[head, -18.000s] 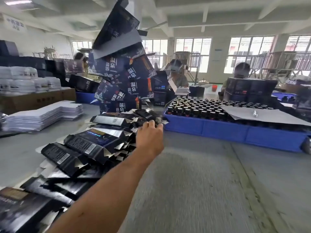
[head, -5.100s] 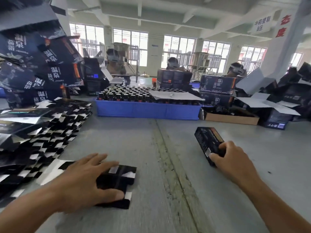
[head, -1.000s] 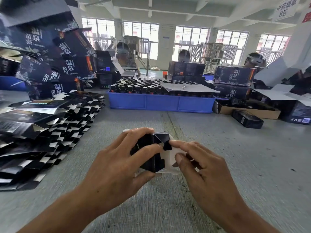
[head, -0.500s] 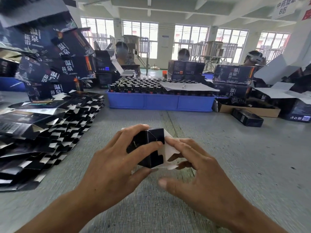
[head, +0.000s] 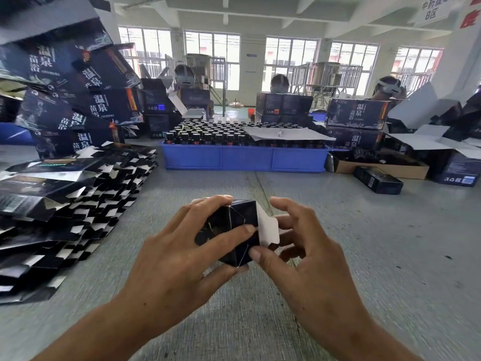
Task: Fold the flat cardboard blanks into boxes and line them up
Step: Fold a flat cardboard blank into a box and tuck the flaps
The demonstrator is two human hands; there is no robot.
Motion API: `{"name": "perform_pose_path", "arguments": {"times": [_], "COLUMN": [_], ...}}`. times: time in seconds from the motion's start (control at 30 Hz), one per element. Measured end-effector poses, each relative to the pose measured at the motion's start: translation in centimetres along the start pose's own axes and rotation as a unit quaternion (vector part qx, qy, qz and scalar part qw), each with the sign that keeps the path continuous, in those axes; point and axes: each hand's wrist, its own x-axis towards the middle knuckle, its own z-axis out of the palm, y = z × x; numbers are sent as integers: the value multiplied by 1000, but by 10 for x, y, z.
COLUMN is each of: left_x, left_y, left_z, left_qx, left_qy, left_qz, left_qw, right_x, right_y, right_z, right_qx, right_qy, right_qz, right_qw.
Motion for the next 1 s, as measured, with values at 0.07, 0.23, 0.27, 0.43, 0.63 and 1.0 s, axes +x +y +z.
{"name": "perform_pose_path", "arguments": {"times": [0.07,0.23,0.27,0.43,0.63,1.0], "left_x": [-1,-2,-1,0,0,-1], "left_y": [0,2,3,9,16,21], "left_z": [1,2,1,1,8,9], "left_qx": [-1,-18,-21,-18,-48,-79], "left_qy": [5,17,22,12,8,-2], "left_qz": [-7,-37,-46,-81,-59,-57], "left_qw": [1000,999,998,997,997,995], "right_x": [0,0,0,5,7,4], "right_y": [1,-2,-2,-3,3,0], "right_z": [1,3,2,-1,-2,-1], "right_qx": [9,-35,-27,84,106,86], "right_qy": [11,-16,-20,-13,-19,35], "right_qz": [9,-39,-44,28,80,87], "right_qw": [1000,998,998,996,991,992]}}
